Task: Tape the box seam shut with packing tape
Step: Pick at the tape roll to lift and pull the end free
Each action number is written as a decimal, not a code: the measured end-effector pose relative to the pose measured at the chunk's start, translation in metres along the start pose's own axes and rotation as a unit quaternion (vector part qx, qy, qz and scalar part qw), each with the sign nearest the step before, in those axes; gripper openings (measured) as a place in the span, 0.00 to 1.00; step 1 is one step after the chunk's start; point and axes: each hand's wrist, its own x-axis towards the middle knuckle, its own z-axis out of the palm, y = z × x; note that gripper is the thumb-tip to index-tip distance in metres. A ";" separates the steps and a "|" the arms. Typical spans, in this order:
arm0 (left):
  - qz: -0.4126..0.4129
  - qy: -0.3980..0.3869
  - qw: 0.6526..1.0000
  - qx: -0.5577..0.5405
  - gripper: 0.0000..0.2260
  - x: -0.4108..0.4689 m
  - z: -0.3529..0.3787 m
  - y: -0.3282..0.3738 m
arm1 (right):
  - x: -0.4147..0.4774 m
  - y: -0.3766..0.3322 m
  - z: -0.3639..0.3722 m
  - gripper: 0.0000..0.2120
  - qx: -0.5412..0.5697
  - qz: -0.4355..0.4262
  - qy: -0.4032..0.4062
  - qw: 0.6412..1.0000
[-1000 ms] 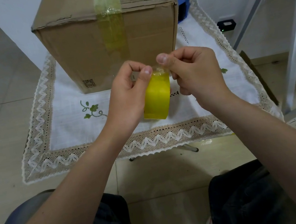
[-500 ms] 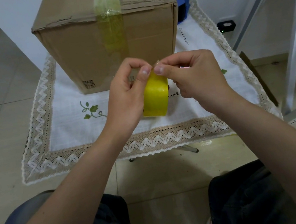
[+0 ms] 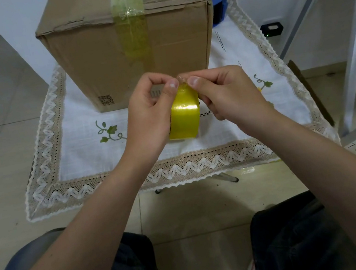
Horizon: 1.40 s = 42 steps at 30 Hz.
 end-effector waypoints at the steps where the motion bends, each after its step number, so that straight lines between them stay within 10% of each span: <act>1: 0.003 -0.005 1.000 -0.002 0.01 -0.001 0.001 0.000 | 0.000 -0.001 -0.001 0.10 0.014 0.006 0.014 1.000; 12: 0.010 0.026 0.998 0.056 0.13 -0.005 0.005 -0.001 | -0.006 -0.004 -0.003 0.10 -0.039 -0.008 0.045 0.998; 19: 0.016 -0.025 0.998 0.063 0.12 -0.014 0.013 0.006 | 0.000 -0.007 -0.012 0.12 0.060 0.144 0.003 0.988; 26: 0.008 -0.086 0.996 0.032 0.21 -0.009 0.018 0.009 | 0.003 -0.012 -0.035 0.12 0.130 0.040 0.100 0.986; 42: -0.031 0.024 0.997 0.073 0.10 0.019 -0.006 0.000 | 0.045 0.051 -0.085 0.10 -0.439 -0.050 0.205 0.873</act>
